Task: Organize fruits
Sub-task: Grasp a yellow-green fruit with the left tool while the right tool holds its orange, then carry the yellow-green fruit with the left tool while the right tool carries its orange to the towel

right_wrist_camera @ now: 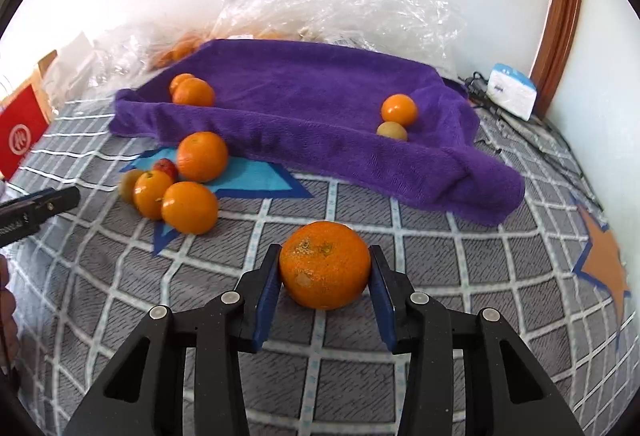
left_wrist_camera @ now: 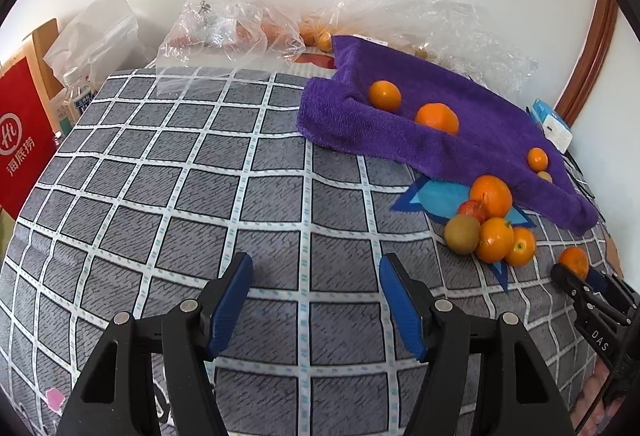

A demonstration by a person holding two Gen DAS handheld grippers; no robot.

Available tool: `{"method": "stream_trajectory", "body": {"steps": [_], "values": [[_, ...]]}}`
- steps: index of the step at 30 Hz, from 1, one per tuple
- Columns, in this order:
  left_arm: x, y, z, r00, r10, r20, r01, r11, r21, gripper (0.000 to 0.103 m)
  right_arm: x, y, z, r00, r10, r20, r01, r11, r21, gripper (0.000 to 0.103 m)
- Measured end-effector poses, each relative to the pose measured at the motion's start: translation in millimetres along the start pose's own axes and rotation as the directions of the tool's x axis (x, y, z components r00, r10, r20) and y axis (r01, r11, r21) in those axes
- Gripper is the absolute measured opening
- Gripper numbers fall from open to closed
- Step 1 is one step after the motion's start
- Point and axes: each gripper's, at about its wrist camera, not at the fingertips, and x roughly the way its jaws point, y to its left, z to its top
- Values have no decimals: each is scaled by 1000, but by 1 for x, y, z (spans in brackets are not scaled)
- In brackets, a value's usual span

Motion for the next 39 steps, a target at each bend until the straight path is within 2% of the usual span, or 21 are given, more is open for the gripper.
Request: {"method": "stream_trajectory", "body": {"steps": [6, 8, 13, 16, 18, 20, 22, 26, 28, 29, 32, 39], "values": [[-7, 1, 6, 999, -37, 3, 37, 999, -32, 64, -13, -8, -9, 1000, 20, 6, -20, 999, 39, 42], [-4, -8, 9, 999, -47, 0, 47, 999, -14, 64, -17, -13, -9, 1000, 23, 11, -23, 998, 58, 42], [5, -33, 14, 992, -124, -35, 125, 992, 21, 63, -25, -29, -9, 1000, 8, 27, -11, 995, 101, 42], [11, -48, 13, 992, -120, -40, 123, 990, 70, 63, -25, -38, -11, 1000, 6, 26, -9, 992, 127, 42], [15, -53, 12, 991, -125, -45, 128, 989, 77, 55, -25, -43, -13, 1000, 0, 25, -3, 991, 134, 42], [18, -56, 12, 986, -159, -57, 162, 985, 65, 53, -23, -47, -15, 1000, -4, 23, 1, 990, 141, 42], [20, -60, 14, 985, -165, -58, 169, 983, 75, 52, -20, -50, -16, 1000, 4, 15, -6, 988, 152, 42], [26, -69, 16, 983, -178, -48, 181, 980, 86, 44, -15, -53, -18, 1000, 12, 4, -12, 986, 169, 42], [30, -74, 17, 984, -171, -45, 175, 979, 100, 35, -13, -53, -17, 1000, 12, 1, -12, 985, 171, 42], [30, -77, 17, 986, -160, -35, 163, 979, 119, 26, -13, -53, -17, 1000, 13, 1, -13, 985, 173, 42], [27, -76, 19, 990, -142, -24, 144, 979, 141, 26, -11, -53, -15, 1000, 17, -3, -16, 984, 176, 42], [18, -45, 14, 999, -35, 19, 33, 993, 113, 27, -6, -40, -10, 1000, 24, -19, -22, 992, 126, 42]]}}
